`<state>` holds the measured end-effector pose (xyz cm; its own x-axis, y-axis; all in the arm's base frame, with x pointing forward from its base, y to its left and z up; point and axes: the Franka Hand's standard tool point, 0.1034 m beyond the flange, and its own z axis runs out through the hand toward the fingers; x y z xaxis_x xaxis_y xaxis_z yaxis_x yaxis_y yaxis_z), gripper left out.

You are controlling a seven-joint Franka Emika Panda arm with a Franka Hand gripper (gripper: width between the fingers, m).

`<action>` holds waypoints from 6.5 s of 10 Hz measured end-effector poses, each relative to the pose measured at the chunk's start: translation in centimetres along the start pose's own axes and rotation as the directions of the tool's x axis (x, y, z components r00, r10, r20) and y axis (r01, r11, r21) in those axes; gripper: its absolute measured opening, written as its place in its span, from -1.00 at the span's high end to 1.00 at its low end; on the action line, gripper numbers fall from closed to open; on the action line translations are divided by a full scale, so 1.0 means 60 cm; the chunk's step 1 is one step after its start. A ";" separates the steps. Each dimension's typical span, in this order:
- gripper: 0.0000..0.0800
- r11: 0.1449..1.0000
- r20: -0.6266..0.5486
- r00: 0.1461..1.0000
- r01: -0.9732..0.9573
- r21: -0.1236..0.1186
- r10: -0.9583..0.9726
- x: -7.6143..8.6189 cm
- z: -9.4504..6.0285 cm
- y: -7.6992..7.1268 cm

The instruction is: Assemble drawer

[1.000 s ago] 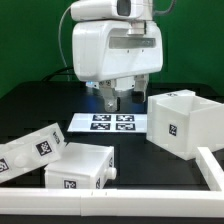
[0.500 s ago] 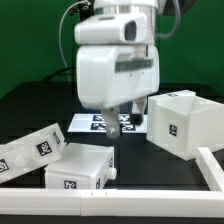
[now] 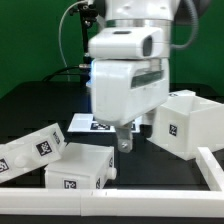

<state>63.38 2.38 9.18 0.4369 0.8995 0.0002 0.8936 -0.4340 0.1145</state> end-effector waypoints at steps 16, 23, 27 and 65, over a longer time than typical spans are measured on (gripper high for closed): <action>-0.63 0.982 0.630 0.775 -0.080 0.170 -0.046 0.010 0.063 -0.031; -0.63 0.988 0.607 0.795 -0.086 0.125 -0.008 -0.040 0.081 0.015; -0.63 0.991 0.580 0.814 -0.070 0.118 -0.012 -0.049 0.098 0.010; 0.58 0.993 0.416 0.903 -0.117 -0.004 0.108 -0.047 0.008 0.028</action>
Offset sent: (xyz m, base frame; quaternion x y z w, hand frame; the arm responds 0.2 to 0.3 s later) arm 0.0097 -0.0047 0.0000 0.0137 -0.1641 0.0913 0.9821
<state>63.68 -0.91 8.92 0.5337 0.7448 -0.4006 0.8360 -0.5360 0.1172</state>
